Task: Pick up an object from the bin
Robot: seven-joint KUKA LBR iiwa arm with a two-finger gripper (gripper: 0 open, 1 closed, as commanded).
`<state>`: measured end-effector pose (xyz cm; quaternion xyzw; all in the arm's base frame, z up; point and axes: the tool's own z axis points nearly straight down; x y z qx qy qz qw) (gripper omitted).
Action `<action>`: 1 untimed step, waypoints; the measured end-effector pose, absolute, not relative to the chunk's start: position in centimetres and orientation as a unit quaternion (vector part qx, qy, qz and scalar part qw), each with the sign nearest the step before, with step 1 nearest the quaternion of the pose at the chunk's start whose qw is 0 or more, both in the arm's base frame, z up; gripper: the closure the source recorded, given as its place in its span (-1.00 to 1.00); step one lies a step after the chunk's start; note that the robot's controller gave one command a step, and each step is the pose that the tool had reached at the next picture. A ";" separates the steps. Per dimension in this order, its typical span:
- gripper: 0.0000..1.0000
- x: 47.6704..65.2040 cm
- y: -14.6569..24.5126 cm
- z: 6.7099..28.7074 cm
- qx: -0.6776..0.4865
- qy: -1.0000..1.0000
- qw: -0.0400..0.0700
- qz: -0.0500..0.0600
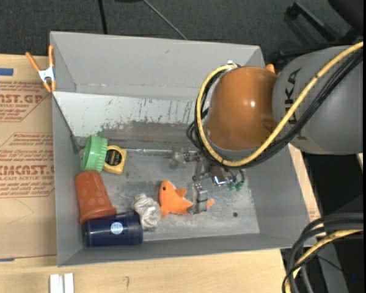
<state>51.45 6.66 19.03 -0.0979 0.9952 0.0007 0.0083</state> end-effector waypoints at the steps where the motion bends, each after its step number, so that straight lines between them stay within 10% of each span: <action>1: -1.00 50.4 6.0 15.0 -0.037 0.999 -0.001 0.001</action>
Offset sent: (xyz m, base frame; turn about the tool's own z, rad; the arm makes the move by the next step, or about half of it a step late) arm -0.0104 -0.0077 -0.0734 0.0773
